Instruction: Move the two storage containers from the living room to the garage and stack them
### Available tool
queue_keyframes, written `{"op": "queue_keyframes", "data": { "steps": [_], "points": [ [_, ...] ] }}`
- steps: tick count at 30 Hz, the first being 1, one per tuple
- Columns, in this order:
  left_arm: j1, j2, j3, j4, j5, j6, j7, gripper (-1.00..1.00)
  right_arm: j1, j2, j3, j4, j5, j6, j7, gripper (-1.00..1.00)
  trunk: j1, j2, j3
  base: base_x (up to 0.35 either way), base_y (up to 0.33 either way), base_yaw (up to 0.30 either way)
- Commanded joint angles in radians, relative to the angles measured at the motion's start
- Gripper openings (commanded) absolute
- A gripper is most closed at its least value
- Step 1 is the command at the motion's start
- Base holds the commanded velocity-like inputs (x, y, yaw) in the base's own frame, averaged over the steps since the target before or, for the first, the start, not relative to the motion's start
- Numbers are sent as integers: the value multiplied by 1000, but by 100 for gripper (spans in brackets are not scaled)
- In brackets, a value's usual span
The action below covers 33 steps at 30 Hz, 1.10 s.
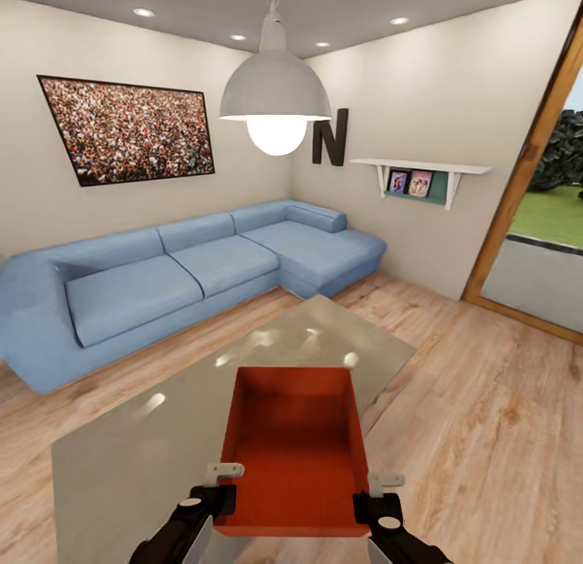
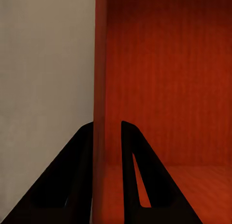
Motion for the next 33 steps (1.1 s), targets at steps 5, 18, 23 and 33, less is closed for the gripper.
{"op": "queue_keyframes", "data": {
  "steps": [5,18,23,33],
  "points": [
    [-1,-1,-3,-4,-7,-9,9,-100,-1,0,8,5,-35,-7,-37,-100,0,-2,-2,0,0,274],
    [-1,-1,-3,-4,-7,-9,9,-100,0,0,8,5,-35,-7,-37,-100,0,-2,-2,0,0,274],
    [-1,-1,-3,-4,-7,-9,9,-100,0,0,8,5,-35,-8,-37,-100,0,-2,-2,0,0,274],
    [-1,-1,-3,-4,-7,-9,9,-100,0,0,8,5,-35,-7,-37,-100,0,-2,-2,0,0,274]
  ]
}}
